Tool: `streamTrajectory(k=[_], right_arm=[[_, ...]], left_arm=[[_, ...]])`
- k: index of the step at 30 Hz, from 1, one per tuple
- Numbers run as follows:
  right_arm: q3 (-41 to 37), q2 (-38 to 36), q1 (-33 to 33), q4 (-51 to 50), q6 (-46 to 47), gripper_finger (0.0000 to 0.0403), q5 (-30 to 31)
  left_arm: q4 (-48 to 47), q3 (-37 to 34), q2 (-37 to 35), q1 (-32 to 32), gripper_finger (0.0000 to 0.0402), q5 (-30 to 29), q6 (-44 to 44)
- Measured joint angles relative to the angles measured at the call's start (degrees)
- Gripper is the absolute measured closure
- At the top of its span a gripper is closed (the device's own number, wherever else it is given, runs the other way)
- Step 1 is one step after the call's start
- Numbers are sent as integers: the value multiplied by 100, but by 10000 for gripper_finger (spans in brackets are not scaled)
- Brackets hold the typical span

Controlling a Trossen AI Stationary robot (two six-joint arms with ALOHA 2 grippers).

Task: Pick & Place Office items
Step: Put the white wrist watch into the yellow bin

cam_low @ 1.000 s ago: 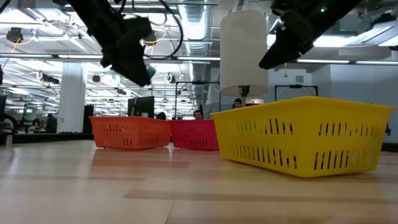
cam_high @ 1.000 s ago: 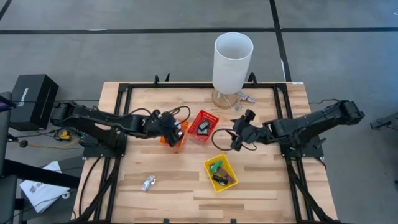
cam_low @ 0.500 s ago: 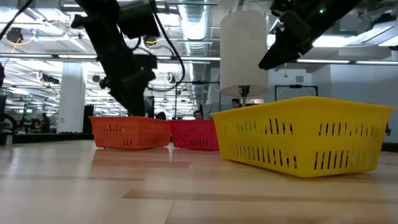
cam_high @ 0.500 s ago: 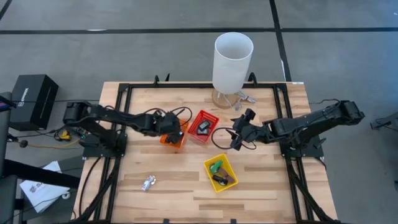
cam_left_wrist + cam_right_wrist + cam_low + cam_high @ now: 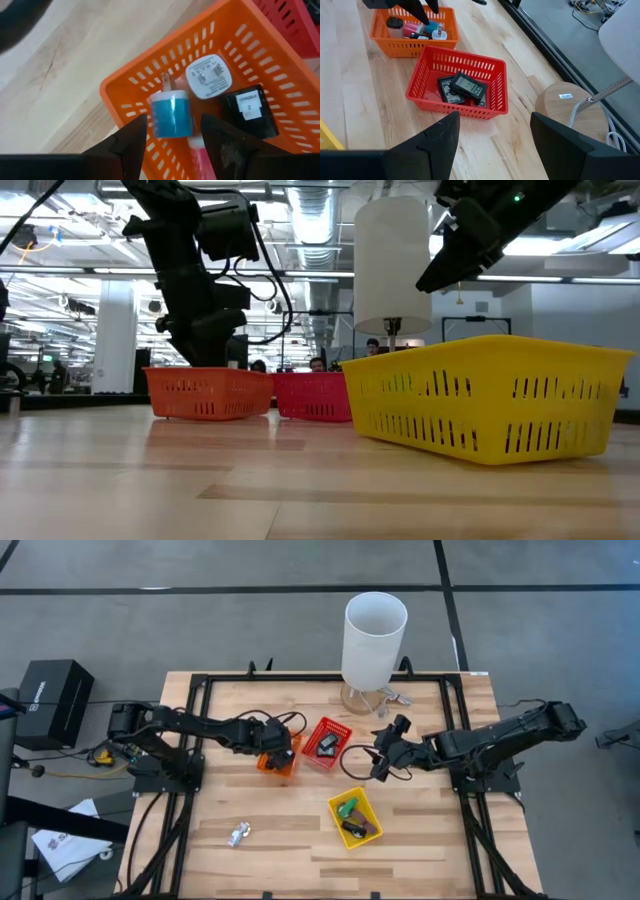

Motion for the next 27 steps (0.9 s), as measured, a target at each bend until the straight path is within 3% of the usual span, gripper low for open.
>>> streamTrajectory(k=[10, 17, 22, 27], right_arm=[[0, 0, 0, 0, 0, 168, 0], [0, 0, 1, 3, -1, 168, 0], [2, 0, 0, 4, -1, 168, 0], [2, 0, 0, 7, 0, 168, 0]], left_arm=[[-17, 0, -15, -6, 198, 42, 20], [-20, 0, -679, -89, 197, 1073, -130], [-14, 0, -1305, -552, 197, 1887, -553], [-3, 7, -1612, -1460, 197, 2108, -1185]])
